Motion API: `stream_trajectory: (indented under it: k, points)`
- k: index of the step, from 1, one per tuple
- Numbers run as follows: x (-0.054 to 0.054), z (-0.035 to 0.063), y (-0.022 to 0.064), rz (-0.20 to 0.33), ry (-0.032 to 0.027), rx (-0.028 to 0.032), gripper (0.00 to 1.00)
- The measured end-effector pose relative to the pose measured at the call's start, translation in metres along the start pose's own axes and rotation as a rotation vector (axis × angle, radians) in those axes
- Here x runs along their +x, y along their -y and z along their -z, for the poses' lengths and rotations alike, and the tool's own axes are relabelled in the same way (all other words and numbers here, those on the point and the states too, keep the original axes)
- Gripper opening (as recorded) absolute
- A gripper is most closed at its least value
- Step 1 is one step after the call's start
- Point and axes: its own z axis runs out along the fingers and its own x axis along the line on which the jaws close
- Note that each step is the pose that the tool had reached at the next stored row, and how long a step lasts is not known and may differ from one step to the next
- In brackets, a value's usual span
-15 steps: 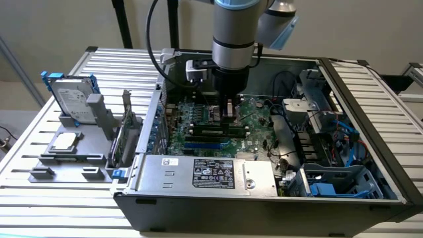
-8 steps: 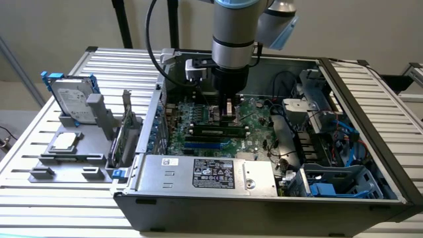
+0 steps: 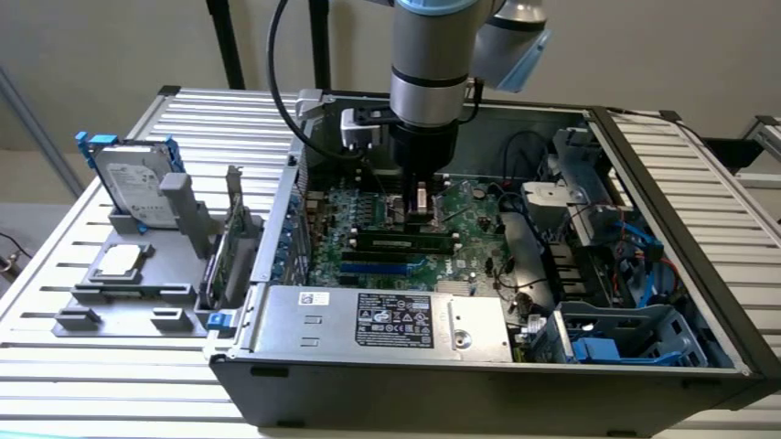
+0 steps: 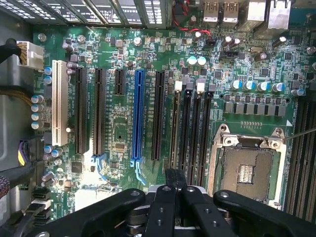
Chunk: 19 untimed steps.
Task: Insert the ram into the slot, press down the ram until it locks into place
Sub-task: 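Press down the ram until it locks into place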
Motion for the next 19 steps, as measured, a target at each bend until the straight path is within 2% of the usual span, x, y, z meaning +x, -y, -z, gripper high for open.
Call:
stream_trajectory:
  k: [4,12,19]
  points:
    - [0.0000,-0.0007,-0.0001,0.000,0.0001,-0.0008,0.10]
    - [-0.0003,-0.0043,-0.0001,0.000,0.0003,-0.0116,0.10]
    - [-0.0011,-0.0069,0.0000,0.001,0.0005,-0.0149,0.10]
